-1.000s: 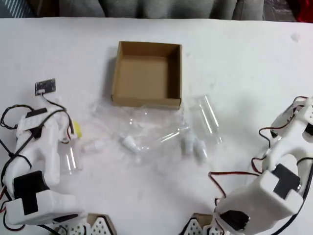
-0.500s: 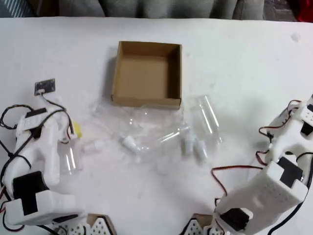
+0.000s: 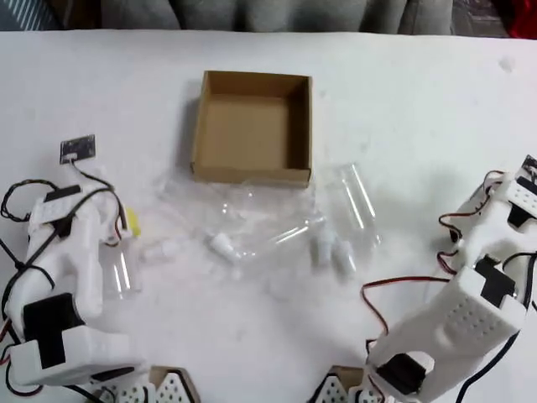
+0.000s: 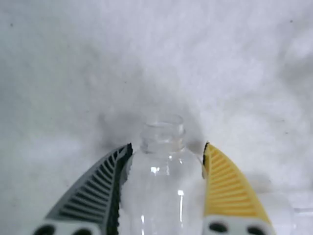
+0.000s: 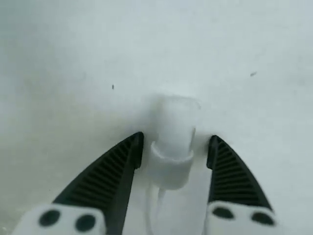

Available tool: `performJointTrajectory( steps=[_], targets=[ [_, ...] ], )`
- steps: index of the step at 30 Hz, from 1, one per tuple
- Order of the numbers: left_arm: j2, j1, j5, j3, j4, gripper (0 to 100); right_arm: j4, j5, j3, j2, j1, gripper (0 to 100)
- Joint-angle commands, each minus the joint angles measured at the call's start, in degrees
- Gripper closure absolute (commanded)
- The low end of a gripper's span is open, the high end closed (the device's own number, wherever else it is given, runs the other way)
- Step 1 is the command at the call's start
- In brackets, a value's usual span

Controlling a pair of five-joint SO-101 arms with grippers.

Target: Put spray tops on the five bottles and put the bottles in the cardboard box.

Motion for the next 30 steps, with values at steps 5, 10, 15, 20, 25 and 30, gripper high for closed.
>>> performJointTrajectory(
  steps=[5,10,15,20,25,30],
  targets=[
    [-2.24,-0.57,0.44,-1.93,-2.20,97,6.29,0.26,-6.59,-0.04,-0.31,98.2],
    [-2.24,-0.57,0.44,-1.93,-2.20,97,16.66,8.97,-12.40,-1.10,-1.54,98.1],
    [-2.24,-0.57,0.44,-1.93,-2.20,97,28.88,14.33,-15.21,-5.14,-4.70,98.1],
    [-2.24,-0.57,0.44,-1.93,-2.20,97,33.27,14.15,-15.12,-11.82,-9.27,98.1],
    [-2.24,-0.57,0.44,-1.93,-2.20,97,34.59,14.15,-13.45,-19.91,-16.92,98.2],
    [-2.24,-0.57,0.44,-1.93,-2.20,97,34.51,13.01,-9.67,-29.05,-28.70,98.2]
  ],
)
